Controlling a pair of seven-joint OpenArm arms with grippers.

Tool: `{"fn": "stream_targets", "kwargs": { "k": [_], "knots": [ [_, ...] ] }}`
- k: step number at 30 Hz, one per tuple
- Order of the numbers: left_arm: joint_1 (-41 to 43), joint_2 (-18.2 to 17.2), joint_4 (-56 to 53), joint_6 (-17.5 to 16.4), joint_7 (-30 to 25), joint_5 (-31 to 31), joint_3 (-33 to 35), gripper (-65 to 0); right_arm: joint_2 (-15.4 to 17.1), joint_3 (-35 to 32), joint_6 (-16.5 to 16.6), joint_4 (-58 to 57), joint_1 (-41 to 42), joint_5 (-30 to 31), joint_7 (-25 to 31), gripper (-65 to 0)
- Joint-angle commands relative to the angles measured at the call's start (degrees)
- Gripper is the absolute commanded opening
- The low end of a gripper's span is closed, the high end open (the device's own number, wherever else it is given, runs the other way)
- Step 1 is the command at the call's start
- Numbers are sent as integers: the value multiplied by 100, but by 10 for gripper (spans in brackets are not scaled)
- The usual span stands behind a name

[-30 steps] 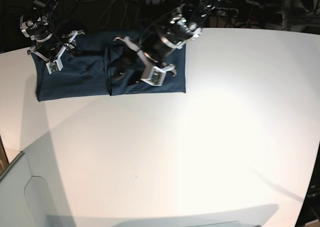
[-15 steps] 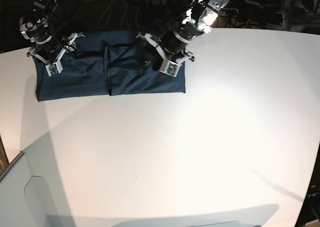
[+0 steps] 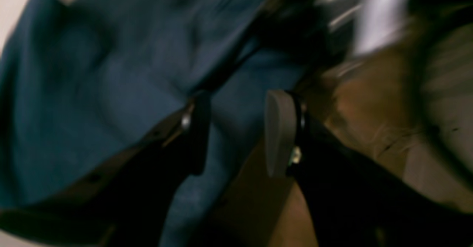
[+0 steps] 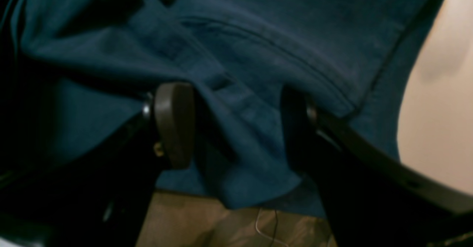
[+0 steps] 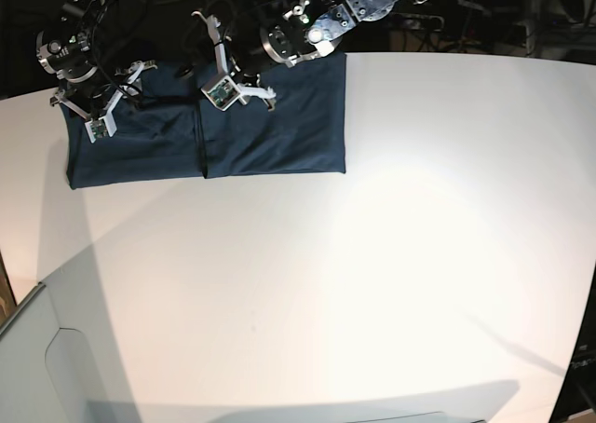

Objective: Fold the T-shirt properly
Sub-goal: 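Lay the folded end down and open the left gripper, withdrawing it, then grasp the other end of the folded bundle with the right gripper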

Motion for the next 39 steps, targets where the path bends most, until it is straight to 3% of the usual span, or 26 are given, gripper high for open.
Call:
{"fn": "stream_targets", "kwargs": {
  "k": [1,4,9,15,19,23,28,39],
  "knots": [
    [-34,8,236,11,-108,-19,-10,-412,47,14,102,111,1,84,93,-305],
    [-17,-62,561,11,-99,-19,-45,-412,47,14,102,111,1,84,93,-305],
    [212,-625,843,55,-143,-19,-511,-412,38,58,102,472,10,84,93,-300],
    [1056,-977,1045,29,-152,-19,-2085,-412,-191,480,102,1166,80,93,128,-241],
    [1662,-985,1115,20,-152,-19,-3307,-412,-217,849,102,1140,335,93,93,-190],
    [1952,-968,1133,11,-160,-19,-4019,-412,-164,902,102,1017,379,93,93,-185],
    [2040,-994,1133,11,-160,-19,-4406,-412,82,911,102,393,502,93,93,-185],
    [1996,-950,1071,11,-160,-19,-4388,-412,548,1148,102,-785,828,84,146,-185]
  ]
}}
